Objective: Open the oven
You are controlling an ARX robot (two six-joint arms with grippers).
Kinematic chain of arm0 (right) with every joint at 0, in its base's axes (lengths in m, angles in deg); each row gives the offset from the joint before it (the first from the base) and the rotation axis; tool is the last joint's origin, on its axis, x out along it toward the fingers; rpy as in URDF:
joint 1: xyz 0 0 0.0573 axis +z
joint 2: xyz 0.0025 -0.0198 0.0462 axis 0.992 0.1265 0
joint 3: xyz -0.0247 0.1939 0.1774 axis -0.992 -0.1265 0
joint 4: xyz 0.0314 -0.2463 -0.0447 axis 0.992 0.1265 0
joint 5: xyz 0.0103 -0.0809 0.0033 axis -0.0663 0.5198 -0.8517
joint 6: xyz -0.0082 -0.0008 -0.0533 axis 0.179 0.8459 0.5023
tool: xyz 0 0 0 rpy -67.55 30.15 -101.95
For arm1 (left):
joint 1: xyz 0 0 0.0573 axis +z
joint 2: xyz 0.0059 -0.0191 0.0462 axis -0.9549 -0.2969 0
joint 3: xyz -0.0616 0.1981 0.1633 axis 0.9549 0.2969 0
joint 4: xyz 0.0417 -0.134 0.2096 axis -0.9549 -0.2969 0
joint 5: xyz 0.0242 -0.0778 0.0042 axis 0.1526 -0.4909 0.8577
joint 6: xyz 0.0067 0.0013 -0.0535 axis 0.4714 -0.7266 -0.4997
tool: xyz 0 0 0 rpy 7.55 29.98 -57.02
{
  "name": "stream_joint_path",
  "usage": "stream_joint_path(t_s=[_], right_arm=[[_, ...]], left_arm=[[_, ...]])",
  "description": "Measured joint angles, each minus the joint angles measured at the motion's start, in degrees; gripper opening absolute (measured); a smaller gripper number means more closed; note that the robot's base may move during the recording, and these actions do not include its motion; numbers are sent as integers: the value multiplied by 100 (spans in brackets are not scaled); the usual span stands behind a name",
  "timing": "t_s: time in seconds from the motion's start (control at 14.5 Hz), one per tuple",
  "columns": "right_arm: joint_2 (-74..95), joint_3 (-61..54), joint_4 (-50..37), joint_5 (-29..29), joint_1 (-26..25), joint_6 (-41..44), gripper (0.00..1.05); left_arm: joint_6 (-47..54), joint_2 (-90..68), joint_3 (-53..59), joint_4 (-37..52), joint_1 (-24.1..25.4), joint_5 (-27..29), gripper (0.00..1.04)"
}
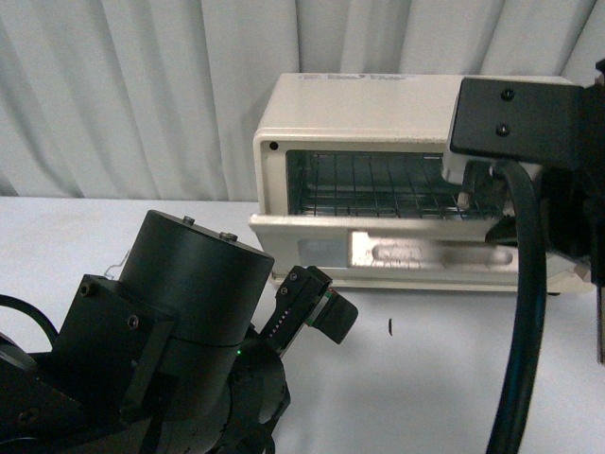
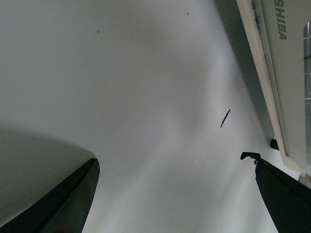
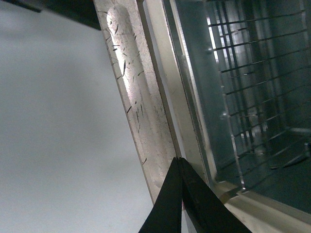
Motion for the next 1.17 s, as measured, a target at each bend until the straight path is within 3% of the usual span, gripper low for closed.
stream_joint_path(t_s=[0.48, 0.9, 0.96, 1.17], right_arm=[[-378, -50, 704, 24, -81, 63, 2], [-743, 404, 726, -149, -229, 103, 2], [-866, 533, 612, -149, -229, 101, 5], [-1034, 693, 557, -186, -223, 98, 37]], left_arm=[[4, 0, 0, -2, 0, 2, 98], [7, 0, 0, 0, 0, -2, 98], [7, 0, 0, 0, 0, 0, 98], [7, 0, 0, 0, 0, 0, 98]])
